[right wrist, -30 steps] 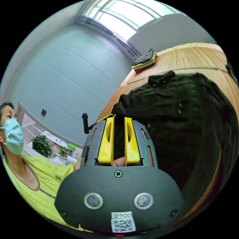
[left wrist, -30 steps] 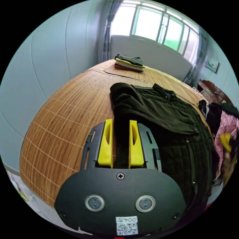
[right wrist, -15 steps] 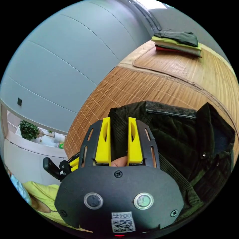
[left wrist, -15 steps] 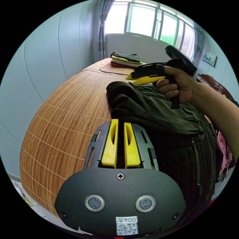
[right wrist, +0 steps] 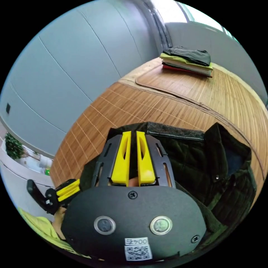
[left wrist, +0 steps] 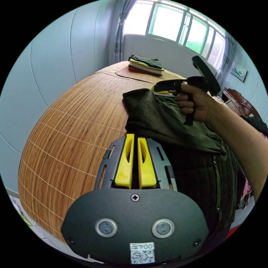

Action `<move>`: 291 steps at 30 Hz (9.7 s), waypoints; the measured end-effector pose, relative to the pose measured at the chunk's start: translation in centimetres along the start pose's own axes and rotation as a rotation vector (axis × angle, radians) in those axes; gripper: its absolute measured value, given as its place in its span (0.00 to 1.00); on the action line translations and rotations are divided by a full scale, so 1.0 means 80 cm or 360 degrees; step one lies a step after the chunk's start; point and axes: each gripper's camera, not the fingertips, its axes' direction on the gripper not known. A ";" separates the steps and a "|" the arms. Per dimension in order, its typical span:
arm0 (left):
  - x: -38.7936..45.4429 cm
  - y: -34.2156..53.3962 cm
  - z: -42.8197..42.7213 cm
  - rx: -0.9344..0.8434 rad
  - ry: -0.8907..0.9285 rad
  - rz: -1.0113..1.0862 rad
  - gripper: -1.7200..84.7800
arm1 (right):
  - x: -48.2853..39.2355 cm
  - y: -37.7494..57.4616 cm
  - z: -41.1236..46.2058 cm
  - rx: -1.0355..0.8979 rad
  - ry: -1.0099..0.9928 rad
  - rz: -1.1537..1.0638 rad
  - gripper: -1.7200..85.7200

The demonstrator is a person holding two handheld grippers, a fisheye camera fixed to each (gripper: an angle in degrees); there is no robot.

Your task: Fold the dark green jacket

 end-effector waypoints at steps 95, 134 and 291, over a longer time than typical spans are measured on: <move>-0.052 -0.006 0.023 -0.0286 0.0386 0.0108 0.02 | -0.197 -0.054 0.123 -0.0525 0.0822 -0.0967 0.03; -0.040 -0.016 -0.094 -0.0303 0.0135 0.0227 0.02 | 0.140 0.600 -0.367 0.0676 0.0701 0.1102 0.14; 0.110 -0.109 -0.179 0.0037 -0.0266 0.0446 0.11 | 0.232 0.490 -0.204 0.0335 0.0393 0.0883 0.01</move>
